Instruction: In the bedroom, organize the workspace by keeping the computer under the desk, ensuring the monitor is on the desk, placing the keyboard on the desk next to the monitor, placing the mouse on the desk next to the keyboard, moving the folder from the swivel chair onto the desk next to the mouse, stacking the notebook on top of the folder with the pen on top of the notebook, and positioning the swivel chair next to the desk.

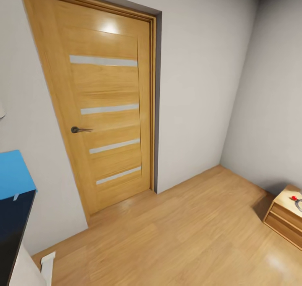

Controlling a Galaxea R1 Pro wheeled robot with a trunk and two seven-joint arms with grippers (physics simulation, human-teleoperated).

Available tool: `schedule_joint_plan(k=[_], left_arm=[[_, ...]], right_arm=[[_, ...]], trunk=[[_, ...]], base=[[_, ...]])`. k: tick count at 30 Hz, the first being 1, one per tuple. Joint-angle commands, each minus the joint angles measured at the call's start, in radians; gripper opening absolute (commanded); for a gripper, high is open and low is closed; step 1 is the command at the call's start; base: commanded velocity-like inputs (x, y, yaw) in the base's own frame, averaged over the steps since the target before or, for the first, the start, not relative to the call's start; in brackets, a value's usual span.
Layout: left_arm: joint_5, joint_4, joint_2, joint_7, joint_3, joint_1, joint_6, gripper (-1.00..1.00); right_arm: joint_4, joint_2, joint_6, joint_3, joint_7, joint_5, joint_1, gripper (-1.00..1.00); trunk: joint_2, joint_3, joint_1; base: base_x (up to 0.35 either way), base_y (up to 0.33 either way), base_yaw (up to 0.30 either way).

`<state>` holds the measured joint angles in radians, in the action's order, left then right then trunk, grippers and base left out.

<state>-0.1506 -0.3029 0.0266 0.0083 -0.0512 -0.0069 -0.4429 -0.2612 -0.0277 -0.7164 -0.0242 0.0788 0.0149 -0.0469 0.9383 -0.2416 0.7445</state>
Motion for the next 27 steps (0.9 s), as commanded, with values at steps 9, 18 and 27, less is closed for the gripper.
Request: schedule_joint_plan(k=[9,18,27], left_arm=[[-0.009,0.001,-0.001,0.001,-0.006,-0.001,-0.005,1.0],[-0.009,0.001,0.001,0.001,-0.004,-0.001,-0.008,1.0],[-0.009,0.001,0.001,0.001,-0.001,-0.001,-0.013,1.0]], right_arm=[[-0.001,0.013,-0.003,-0.002,0.002,0.002,-0.001,1.0],[0.0,0.014,-0.004,-0.002,0.004,0.001,-0.001,1.0],[0.0,0.015,-0.004,-0.002,0.004,-0.001,-0.001,1.0]], trunk=[[0.001,-0.001,0.001],[0.001,-0.001,0.001],[0.001,-0.001,0.001]], base=[[0.321,0.0,0.127],[0.283,0.0,0.273],[0.029,0.0,0.286]])
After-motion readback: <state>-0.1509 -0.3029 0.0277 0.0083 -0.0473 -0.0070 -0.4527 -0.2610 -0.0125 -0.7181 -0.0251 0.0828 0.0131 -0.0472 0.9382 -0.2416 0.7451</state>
